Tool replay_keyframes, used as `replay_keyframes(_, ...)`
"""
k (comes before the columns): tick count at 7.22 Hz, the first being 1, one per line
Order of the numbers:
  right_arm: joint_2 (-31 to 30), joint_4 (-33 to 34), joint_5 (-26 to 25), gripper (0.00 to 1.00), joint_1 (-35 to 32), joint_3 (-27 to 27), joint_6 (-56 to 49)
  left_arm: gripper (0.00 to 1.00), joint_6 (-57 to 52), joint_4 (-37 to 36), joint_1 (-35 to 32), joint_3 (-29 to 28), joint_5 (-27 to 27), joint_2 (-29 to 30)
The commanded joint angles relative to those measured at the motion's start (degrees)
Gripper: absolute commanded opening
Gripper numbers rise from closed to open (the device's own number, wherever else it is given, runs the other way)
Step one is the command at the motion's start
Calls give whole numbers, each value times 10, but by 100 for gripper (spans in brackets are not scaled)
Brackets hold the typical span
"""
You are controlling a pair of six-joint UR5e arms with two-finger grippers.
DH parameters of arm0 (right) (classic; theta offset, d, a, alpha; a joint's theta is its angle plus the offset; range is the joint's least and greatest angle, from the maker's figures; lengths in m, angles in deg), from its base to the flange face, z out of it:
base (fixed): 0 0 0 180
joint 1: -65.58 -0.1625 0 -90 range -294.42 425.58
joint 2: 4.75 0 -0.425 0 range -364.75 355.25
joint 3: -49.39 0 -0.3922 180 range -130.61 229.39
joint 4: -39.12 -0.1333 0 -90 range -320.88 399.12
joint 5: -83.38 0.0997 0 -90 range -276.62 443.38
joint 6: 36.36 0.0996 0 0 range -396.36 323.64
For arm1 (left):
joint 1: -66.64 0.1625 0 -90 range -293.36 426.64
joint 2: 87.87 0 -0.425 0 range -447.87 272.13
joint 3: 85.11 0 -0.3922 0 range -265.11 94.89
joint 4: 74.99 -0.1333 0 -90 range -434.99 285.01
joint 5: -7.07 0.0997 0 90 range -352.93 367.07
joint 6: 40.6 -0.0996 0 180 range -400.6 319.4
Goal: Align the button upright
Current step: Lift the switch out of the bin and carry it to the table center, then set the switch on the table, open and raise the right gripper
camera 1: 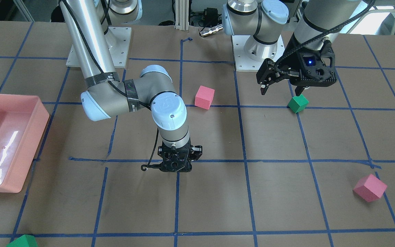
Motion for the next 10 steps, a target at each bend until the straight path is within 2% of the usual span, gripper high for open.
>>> replay_keyframes(1, 0, 3, 7, 22, 0, 17, -1, 100, 0, 0, 0, 0, 0, 1)
replay_keyframes(2, -2, 3, 8, 51, 0, 18, -2, 100, 0, 0, 0, 0, 0, 1)
replay_keyframes(4, -11, 10, 9, 100, 0, 18, -2, 100, 0, 0, 0, 0, 0, 1)
replay_keyframes(6, -26, 4, 9, 100, 0, 9, -19, 100, 0, 0, 0, 0, 0, 1)
replay_keyframes(7, -53, -5, 7, 100, 2, 2, -46, 100, -1, -1, 0, 0, 0, 0)
replay_keyframes(8, -91, -66, 1, 100, 15, -8, -71, 100, -4, 2, 0, -3, 1, -6)
replay_keyframes(10, -169, -239, -2, 100, 84, -42, -126, 100, -4, 4, 0, 0, 1, -2)
